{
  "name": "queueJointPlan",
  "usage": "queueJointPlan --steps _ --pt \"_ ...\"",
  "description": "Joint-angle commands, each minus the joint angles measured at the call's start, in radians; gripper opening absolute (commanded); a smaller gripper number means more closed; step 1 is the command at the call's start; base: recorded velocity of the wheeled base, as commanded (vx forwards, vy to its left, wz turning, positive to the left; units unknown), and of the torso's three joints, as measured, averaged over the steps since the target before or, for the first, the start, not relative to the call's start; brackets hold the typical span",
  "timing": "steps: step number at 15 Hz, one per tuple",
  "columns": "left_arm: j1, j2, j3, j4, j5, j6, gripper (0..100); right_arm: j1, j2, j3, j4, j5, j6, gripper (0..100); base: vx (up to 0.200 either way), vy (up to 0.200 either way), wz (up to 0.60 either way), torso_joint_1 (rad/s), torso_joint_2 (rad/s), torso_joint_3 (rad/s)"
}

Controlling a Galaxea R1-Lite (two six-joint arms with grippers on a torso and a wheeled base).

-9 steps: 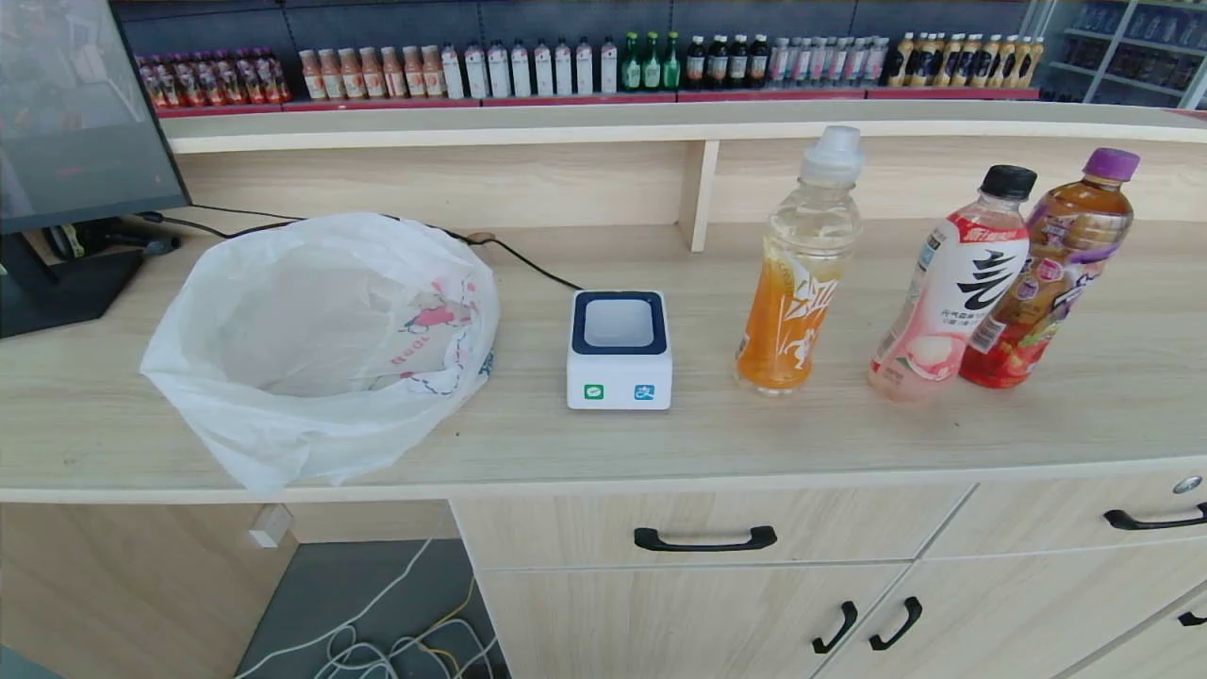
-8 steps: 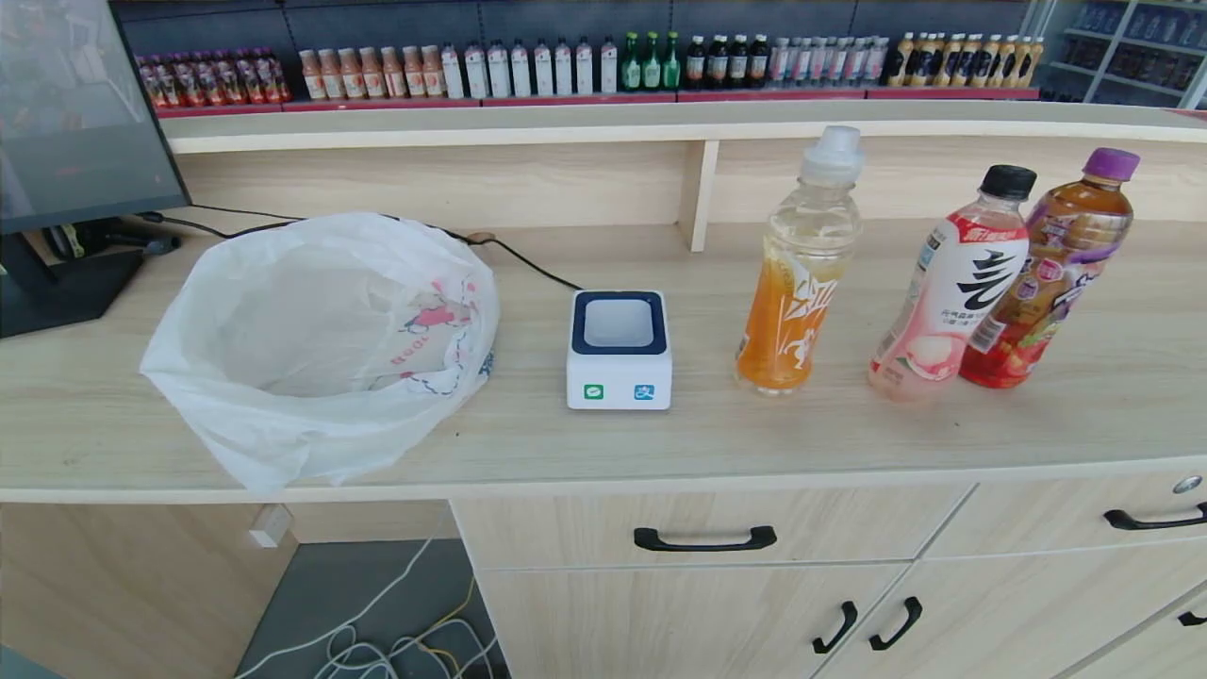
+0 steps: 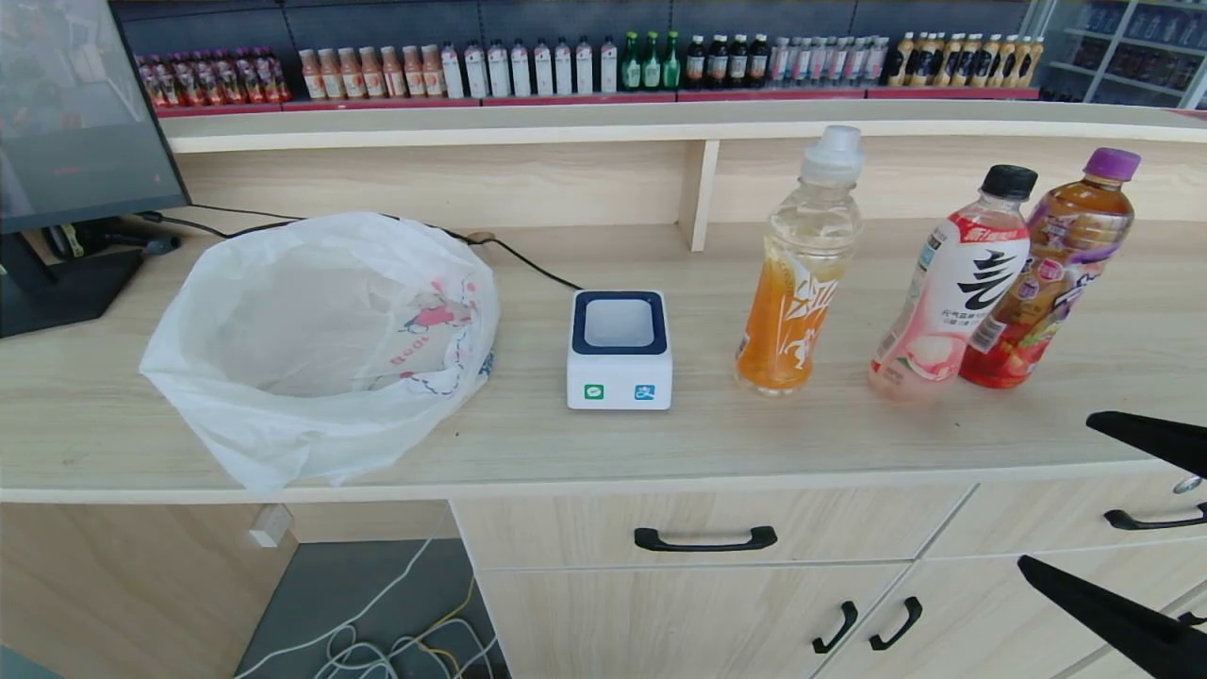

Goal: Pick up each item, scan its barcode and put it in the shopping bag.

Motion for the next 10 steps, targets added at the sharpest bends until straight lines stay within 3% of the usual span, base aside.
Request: queueJointPlan --steps 1,5,8,10 --pt "0.0 0.0 0.0 0.0 0.0 0.0 100 0.058 0.182 0.021 -0.119 -0.036 0.022 100 0.0 0.0 0.0 0.0 0.0 0.0" --pt "0.0 0.0 0.0 0.0 0.0 0.0 100 0.204 0.268 0.018 -0.231 -0.209 0.136 100 0.0 0.0 0.0 0.0 0.0 0.0" --pt "0.0 0.0 0.0 0.0 0.0 0.0 100 0.3 0.413 0.019 -0.437 -0.386 0.226 100 0.0 0.0 0.0 0.0 0.0 0.0" --pt "0.0 0.0 0.0 0.0 0.0 0.0 100 0.323 0.484 0.013 -0.53 -0.427 0.248 100 0.0 0.0 0.0 0.0 0.0 0.0"
